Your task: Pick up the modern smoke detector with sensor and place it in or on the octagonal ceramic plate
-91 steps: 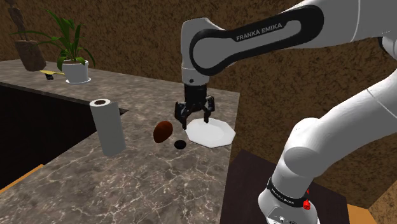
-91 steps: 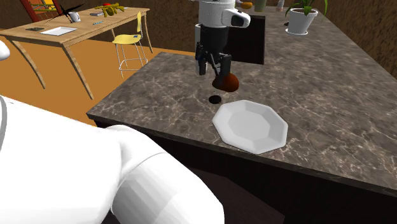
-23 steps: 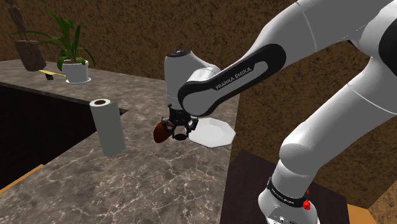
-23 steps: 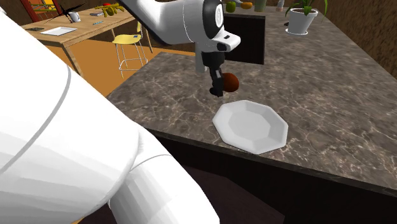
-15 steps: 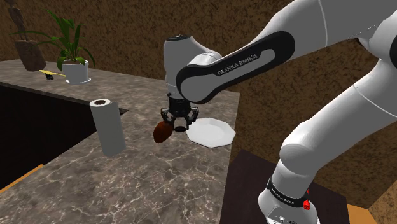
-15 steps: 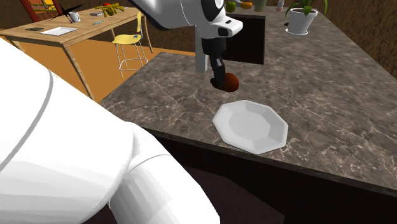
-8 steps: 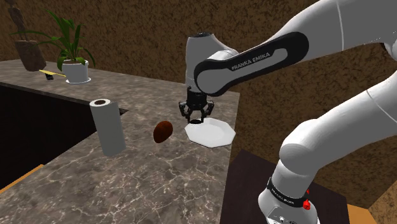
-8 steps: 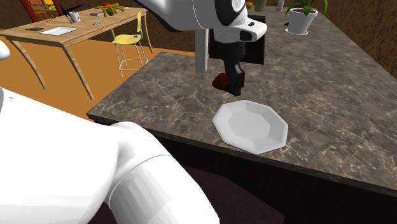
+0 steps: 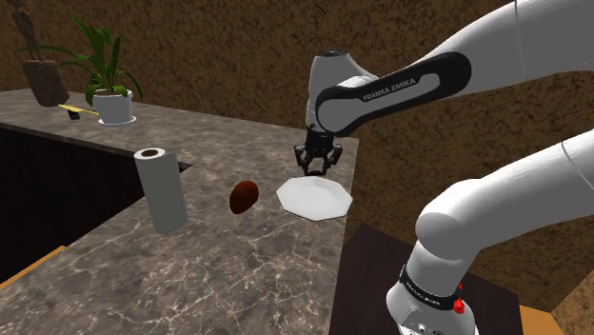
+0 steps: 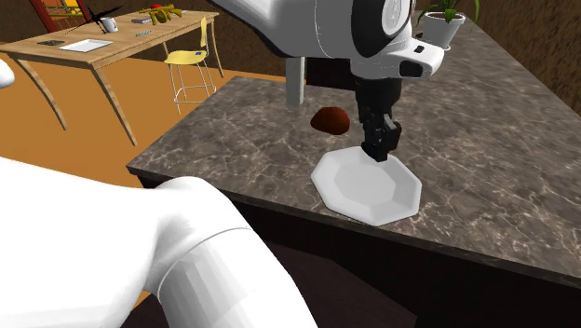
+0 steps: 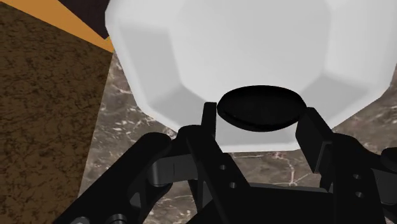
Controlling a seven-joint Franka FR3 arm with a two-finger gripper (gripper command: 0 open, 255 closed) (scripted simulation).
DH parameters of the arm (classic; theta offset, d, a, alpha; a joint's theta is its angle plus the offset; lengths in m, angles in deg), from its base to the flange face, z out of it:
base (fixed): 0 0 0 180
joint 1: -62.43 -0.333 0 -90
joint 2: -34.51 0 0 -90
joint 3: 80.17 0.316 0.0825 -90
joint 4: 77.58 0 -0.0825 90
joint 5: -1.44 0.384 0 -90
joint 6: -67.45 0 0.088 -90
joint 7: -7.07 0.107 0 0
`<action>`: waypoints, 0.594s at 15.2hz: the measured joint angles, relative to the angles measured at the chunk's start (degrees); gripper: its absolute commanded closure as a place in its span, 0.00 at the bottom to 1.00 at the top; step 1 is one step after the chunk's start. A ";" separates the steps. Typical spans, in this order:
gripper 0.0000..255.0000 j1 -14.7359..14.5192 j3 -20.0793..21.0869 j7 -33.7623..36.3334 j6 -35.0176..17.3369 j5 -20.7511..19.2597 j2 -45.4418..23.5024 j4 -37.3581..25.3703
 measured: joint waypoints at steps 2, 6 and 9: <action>1.00 0.23 -0.13 -0.13 -1.80 -0.22 -0.50 1.29; 1.00 0.40 0.35 0.50 -5.41 -0.41 -1.93 3.51; 1.00 0.73 0.70 0.97 -8.41 -0.73 -3.54 4.92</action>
